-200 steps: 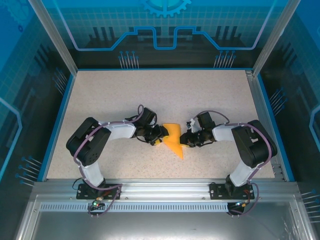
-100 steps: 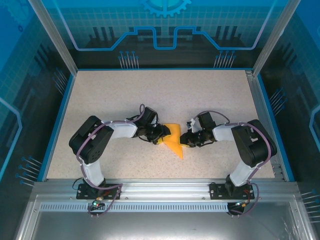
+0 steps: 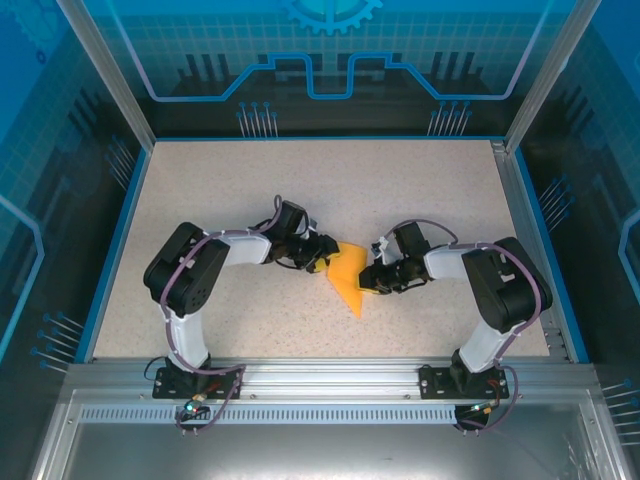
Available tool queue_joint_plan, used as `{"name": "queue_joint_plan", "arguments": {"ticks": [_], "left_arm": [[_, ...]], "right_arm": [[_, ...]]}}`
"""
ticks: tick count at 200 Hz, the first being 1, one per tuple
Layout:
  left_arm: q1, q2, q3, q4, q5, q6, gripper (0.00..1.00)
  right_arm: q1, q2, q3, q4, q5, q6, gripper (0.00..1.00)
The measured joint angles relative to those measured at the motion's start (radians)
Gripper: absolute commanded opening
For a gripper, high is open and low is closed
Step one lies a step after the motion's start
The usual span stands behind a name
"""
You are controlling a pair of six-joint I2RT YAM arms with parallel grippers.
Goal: Fold a paper plane with a square sheet of paper (pick it up from the middle)
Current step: Fold the wing for the fifth time at the center of the table.
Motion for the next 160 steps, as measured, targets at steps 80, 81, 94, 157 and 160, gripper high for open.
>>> {"name": "queue_joint_plan", "arguments": {"ticks": [80, 81, 94, 157, 160], "left_arm": [[0.019, 0.008, 0.035, -0.01, 0.082, 0.06, 0.52], [0.019, 0.008, 0.035, -0.01, 0.082, 0.061, 0.52], [0.025, 0.008, 0.037, -0.019, 0.082, 0.063, 0.52], [0.038, 0.06, 0.091, -0.058, 0.135, 0.096, 0.53], [0.038, 0.063, 0.095, -0.063, 0.137, 0.102, 0.53]], "right_arm": [[0.002, 0.0, 0.007, -0.018, 0.008, -0.015, 0.19], [0.002, 0.0, 0.007, -0.018, 0.008, -0.015, 0.19], [0.002, 0.0, 0.007, -0.018, 0.008, -0.018, 0.19], [0.002, 0.0, 0.007, -0.018, 0.008, -0.019, 0.19], [0.002, 0.0, 0.007, -0.018, 0.008, -0.018, 0.19]]}}
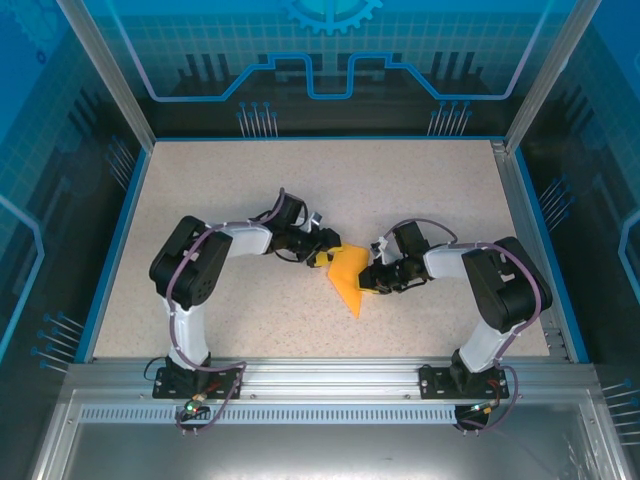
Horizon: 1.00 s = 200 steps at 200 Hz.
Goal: Fold a paper plane with a square sheet of paper (pick it up from the middle)
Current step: Fold the wing for the fifth time at the center of the table.
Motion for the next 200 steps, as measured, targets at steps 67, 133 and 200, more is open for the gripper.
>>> {"name": "queue_joint_plan", "arguments": {"ticks": [67, 133, 200], "left_arm": [[0.003, 0.014, 0.043, -0.078, 0.024, 0.063, 0.54], [0.003, 0.05, 0.078, -0.115, 0.058, 0.097, 0.53], [0.003, 0.07, 0.114, -0.183, 0.061, 0.145, 0.5]], "right_arm": [[0.0, 0.0, 0.0, 0.0, 0.0, 0.0, 0.19], [0.0, 0.0, 0.0, 0.0, 0.0, 0.0, 0.19], [0.0, 0.0, 0.0, 0.0, 0.0, 0.0, 0.19]]}}
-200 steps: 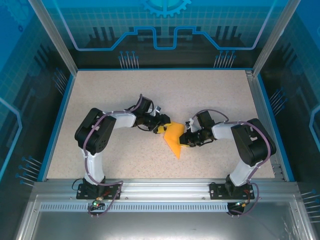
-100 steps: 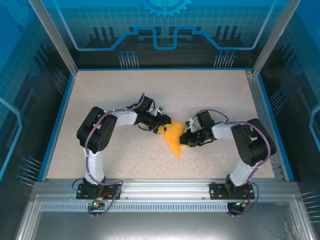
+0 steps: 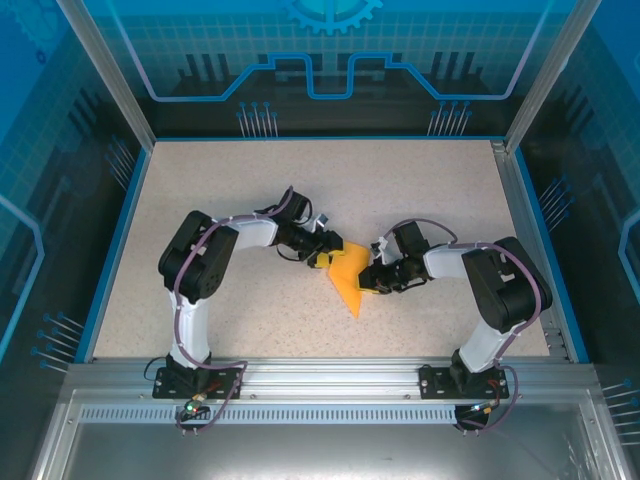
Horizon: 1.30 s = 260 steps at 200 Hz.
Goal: Fold a paper plane with a square sheet of paper (pick it up from the middle)
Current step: Fold the wing for the fifth time at the center of the table.
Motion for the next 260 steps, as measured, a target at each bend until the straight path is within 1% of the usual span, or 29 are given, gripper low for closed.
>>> {"name": "queue_joint_plan", "arguments": {"ticks": [23, 41, 57, 74, 91, 106, 117, 125, 140, 153, 165, 194, 203, 213, 222, 233, 244, 260], "left_arm": [[0.0, 0.018, 0.02, -0.007, 0.008, 0.006, 0.45], [0.0, 0.027, 0.036, -0.023, 0.016, 0.024, 0.38], [0.0, 0.029, 0.046, -0.034, 0.019, 0.035, 0.27], [0.0, 0.029, 0.047, -0.033, 0.018, 0.04, 0.19], [0.0, 0.029, 0.039, -0.013, 0.013, 0.029, 0.08], [0.0, 0.023, 0.003, 0.04, 0.002, -0.004, 0.04], [0.0, 0.012, -0.038, 0.075, -0.016, -0.033, 0.0], [0.0, -0.001, -0.077, 0.102, -0.032, -0.056, 0.0], [0.0, -0.034, -0.144, 0.146, -0.069, -0.101, 0.0], [-0.003, -0.078, -0.204, 0.178, -0.117, -0.142, 0.0], [-0.009, -0.123, -0.245, 0.196, -0.169, -0.177, 0.0], [-0.048, -0.231, -0.29, 0.212, -0.293, -0.237, 0.0], [-0.064, -0.257, -0.29, 0.211, -0.329, -0.247, 0.0], [-0.079, -0.279, -0.29, 0.212, -0.362, -0.261, 0.0], [-0.089, -0.295, -0.29, 0.21, -0.385, -0.272, 0.0], [-0.097, -0.306, -0.29, 0.209, -0.41, -0.274, 0.0], [-0.098, -0.307, -0.29, 0.203, -0.428, -0.279, 0.0], [-0.098, -0.307, -0.29, 0.186, -0.444, -0.283, 0.0]], "right_arm": [[0.0, 0.0, 0.0, 0.0, 0.0, 0.0, 0.19], [0.0, 0.0, 0.0, 0.0, 0.0, 0.0, 0.19], [0.0, -0.001, 0.0, 0.0, 0.0, 0.0, 0.2], [0.0, -0.003, 0.0, 0.001, -0.001, 0.002, 0.21], [0.003, -0.009, 0.0, 0.002, 0.003, 0.008, 0.23], [0.003, -0.022, -0.001, -0.003, 0.026, 0.013, 0.23], [0.003, -0.04, 0.0, -0.015, 0.058, 0.015, 0.27], [0.002, -0.059, 0.0, -0.03, 0.086, 0.014, 0.3], [-0.001, -0.109, 0.0, -0.062, 0.134, 0.013, 0.46], [-0.002, -0.175, 0.001, -0.097, 0.18, 0.005, 0.55], [-0.002, -0.249, 0.001, -0.124, 0.223, -0.002, 0.56], [0.014, -0.432, -0.002, -0.166, 0.328, -0.039, 0.55], [0.039, -0.479, -0.008, -0.167, 0.37, -0.06, 0.55], [0.09, -0.525, -0.024, -0.161, 0.428, -0.09, 0.54], [0.161, -0.556, -0.045, -0.144, 0.48, -0.128, 0.54], [0.269, -0.579, -0.077, -0.116, 0.559, -0.179, 0.53], [0.372, -0.579, -0.105, -0.087, 0.638, -0.23, 0.52], [0.482, -0.566, -0.143, -0.043, 0.761, -0.298, 0.5]]}}
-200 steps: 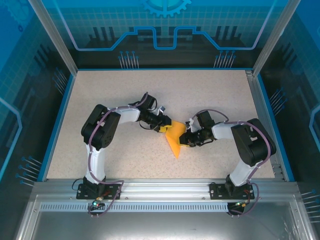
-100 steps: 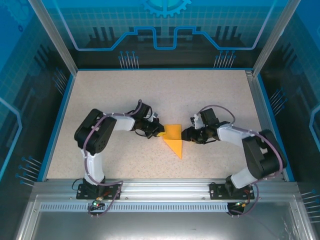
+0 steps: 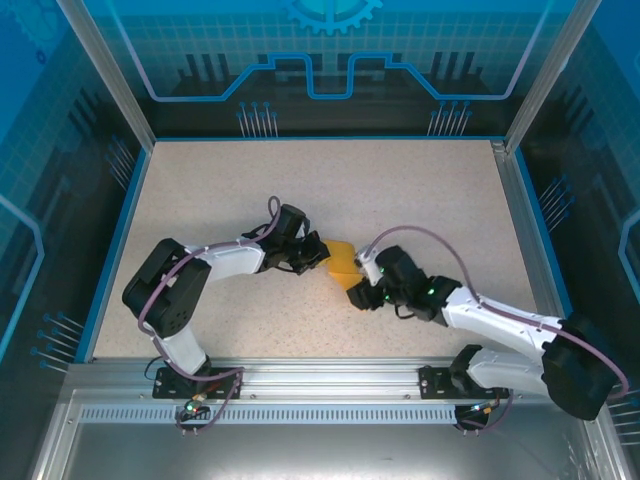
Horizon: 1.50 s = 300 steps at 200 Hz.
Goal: Fold a paper plane with a square sheet of paper (pick it up from the middle)
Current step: Fold the wing for the fifth time at the center of the table.
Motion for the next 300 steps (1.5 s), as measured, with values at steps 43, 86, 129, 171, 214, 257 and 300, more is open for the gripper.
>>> {"name": "queue_joint_plan", "arguments": {"ticks": [43, 86, 129, 171, 214, 257, 300], "left_arm": [[0.0, 0.0, 0.0, -0.013, -0.017, -0.007, 0.0], [0.0, 0.0, 0.0, -0.028, -0.018, -0.007, 0.0], [0.0, 0.0, 0.0, -0.031, -0.018, -0.007, 0.0], [0.0, 0.0, 0.0, -0.032, -0.018, -0.007, 0.0], [0.0, 0.0, 0.001, -0.036, -0.018, -0.007, 0.0], [0.0, 0.0, 0.001, -0.04, -0.018, -0.007, 0.0], [0.0, 0.0, 0.001, -0.05, -0.018, -0.007, 0.0]], "right_arm": [[0.192, 0.132, -0.024, 0.12, 0.266, -0.138, 0.47], [0.267, 0.302, -0.008, 0.207, 0.447, -0.214, 0.4], [0.269, 0.342, -0.005, 0.257, 0.549, -0.232, 0.33], [0.269, 0.356, -0.005, 0.283, 0.573, -0.232, 0.29], [0.269, 0.391, -0.005, 0.286, 0.578, -0.229, 0.25], [0.269, 0.393, -0.005, 0.29, 0.583, -0.219, 0.22], [0.269, 0.399, -0.005, 0.295, 0.594, -0.213, 0.19]]}}
